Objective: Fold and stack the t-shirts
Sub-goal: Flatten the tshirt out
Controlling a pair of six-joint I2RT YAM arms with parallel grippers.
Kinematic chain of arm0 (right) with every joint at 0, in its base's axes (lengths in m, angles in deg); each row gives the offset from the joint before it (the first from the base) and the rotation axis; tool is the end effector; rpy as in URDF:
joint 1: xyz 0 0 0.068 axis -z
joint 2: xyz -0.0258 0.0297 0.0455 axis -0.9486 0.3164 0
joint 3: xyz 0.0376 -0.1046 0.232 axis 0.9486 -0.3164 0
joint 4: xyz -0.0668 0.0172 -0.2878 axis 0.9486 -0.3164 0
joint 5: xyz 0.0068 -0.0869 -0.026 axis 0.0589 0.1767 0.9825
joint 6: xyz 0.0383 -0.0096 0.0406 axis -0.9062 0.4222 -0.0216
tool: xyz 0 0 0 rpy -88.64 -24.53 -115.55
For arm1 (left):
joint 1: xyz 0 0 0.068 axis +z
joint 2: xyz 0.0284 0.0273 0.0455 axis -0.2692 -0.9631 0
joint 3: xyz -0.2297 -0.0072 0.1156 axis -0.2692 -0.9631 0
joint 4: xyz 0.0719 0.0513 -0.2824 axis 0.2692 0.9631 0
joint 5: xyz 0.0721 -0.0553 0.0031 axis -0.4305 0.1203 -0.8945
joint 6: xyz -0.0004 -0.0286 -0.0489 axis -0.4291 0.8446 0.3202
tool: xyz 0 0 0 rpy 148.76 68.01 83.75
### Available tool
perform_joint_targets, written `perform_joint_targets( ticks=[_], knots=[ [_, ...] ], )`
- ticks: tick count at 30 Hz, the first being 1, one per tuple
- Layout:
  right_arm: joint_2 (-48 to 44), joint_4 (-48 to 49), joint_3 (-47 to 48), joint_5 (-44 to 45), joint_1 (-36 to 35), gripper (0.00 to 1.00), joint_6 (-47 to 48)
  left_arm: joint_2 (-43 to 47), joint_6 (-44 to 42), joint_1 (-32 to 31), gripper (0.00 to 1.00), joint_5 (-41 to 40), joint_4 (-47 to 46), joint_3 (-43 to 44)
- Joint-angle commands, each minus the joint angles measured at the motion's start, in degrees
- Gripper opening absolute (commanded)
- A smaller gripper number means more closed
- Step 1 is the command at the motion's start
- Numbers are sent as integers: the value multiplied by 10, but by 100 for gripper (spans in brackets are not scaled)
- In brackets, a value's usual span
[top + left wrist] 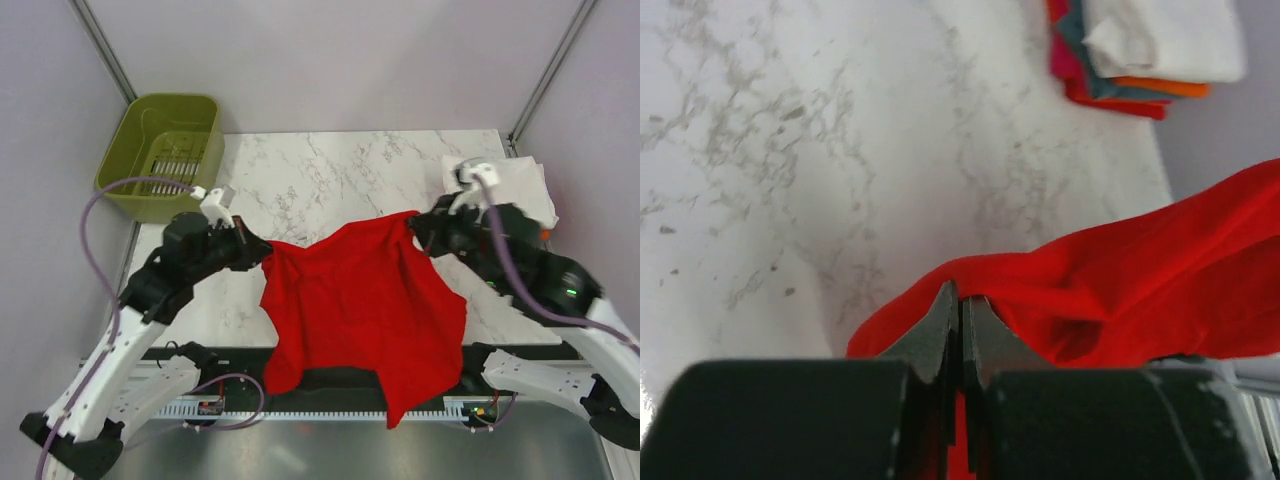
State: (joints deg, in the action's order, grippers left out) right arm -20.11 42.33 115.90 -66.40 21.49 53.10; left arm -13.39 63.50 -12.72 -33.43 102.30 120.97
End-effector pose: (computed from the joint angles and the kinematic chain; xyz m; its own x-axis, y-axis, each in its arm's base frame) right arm 0.1186 0.1237 0.4811 -0.3423 0.1741 -0.9233 -0.4529 0.8304 0.3245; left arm 0.1648 -0.0972 0.3739 -0.6023 -0.2739 -0.7498 0.3520 0.7519 -0.5574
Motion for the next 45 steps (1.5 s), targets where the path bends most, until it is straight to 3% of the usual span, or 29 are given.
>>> perform_joint_targets(
  ticks=[1,6,8,13,16,18,19,22,23,27,31,40,45],
  knots=[
    [85,115,-131,149,18,0,15,-100,29,3,2,-76,-139,-53],
    [214,232,-197,30,151,0,-7,-259,15,30,2,-82,-225,-44],
    [238,272,-201,29,170,0,-9,-324,1,43,2,-79,-264,-27],
    [333,298,-136,-17,256,0,-15,-441,-40,72,2,-73,-297,45],
    [398,306,-89,-50,300,0,-25,-533,-48,93,4,-20,-299,122],
    [443,311,-68,-53,319,0,-28,-594,-51,101,44,25,-289,186],
    [457,313,-45,-62,324,0,-30,-608,-49,106,58,36,-287,202],
    [500,314,-13,-76,342,0,-30,-623,-55,101,88,47,-277,241],
    [508,315,-10,-78,349,3,-26,-622,-60,97,92,43,-271,242],
    [545,327,-3,-91,363,12,-25,-621,-98,68,93,2,-218,249],
    [561,349,-17,-111,366,11,-33,-638,-127,30,89,-50,-202,252],
    [556,376,-38,-144,385,11,-39,-768,-156,8,84,-123,-160,349],
    [553,386,-48,-163,398,11,-47,-815,-159,-3,73,-177,-131,391]
  ],
)
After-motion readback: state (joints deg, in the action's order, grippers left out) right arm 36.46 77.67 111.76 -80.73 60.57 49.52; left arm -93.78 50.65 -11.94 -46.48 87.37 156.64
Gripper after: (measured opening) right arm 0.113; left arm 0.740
